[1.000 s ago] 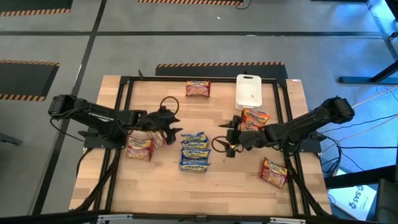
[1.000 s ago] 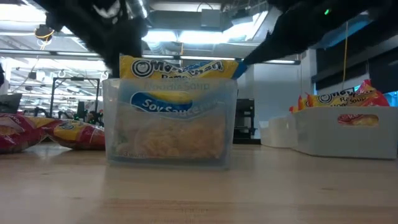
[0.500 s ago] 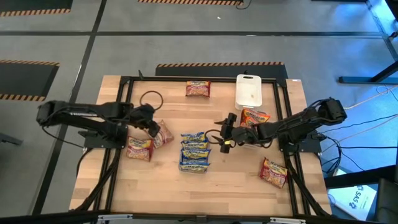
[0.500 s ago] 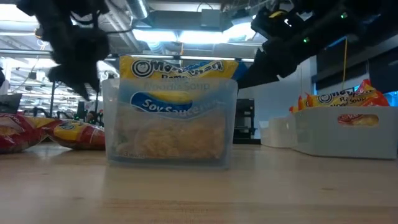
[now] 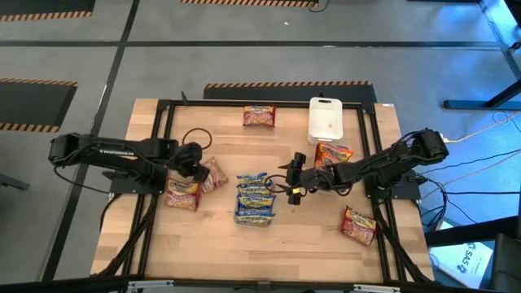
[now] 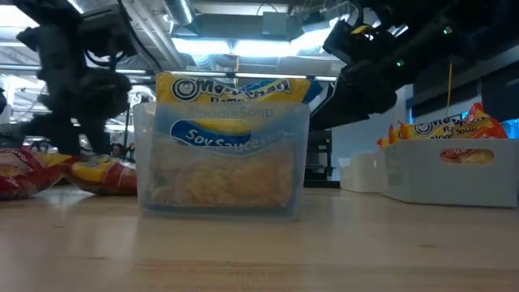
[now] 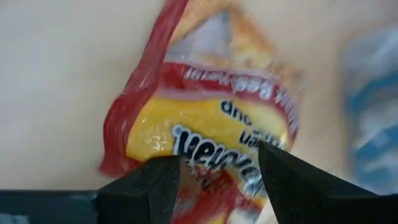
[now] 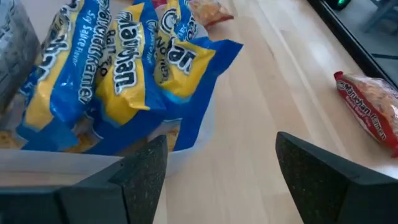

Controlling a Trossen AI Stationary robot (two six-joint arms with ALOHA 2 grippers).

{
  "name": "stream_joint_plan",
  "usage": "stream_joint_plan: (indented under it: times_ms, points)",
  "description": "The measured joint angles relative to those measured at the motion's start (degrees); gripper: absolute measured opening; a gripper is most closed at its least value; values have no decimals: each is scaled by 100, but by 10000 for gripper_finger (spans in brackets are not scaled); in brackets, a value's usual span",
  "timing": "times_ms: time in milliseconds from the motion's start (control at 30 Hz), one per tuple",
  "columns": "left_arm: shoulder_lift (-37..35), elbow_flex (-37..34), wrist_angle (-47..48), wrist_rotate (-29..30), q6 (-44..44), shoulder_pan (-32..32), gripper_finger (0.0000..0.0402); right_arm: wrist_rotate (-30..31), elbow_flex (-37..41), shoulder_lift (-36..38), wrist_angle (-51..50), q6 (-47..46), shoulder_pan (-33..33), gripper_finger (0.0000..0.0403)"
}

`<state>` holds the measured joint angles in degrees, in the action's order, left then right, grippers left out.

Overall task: Sort Maruchan noodles
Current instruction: Put the red noodle pack into the white bin

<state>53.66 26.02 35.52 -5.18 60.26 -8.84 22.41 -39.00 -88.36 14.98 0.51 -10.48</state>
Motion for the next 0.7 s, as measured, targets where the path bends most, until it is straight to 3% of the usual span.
stream_joint_plan:
  times_ms: [233,333,467,700]
  points:
    - [4,-35,-1016,1369,-1170,-567,206,48,0,2,165,128,2,282]
    - [1,-34,-1122,1121,-1544,-847,206,47,0,2,151,106,2,282]
    - [-42,112,-476,479,-1604,-1074,206,46,0,2,153,77,2,282]
    - [-234,465,663,475,-1554,-1091,206,46,0,2,155,-20,2,282]
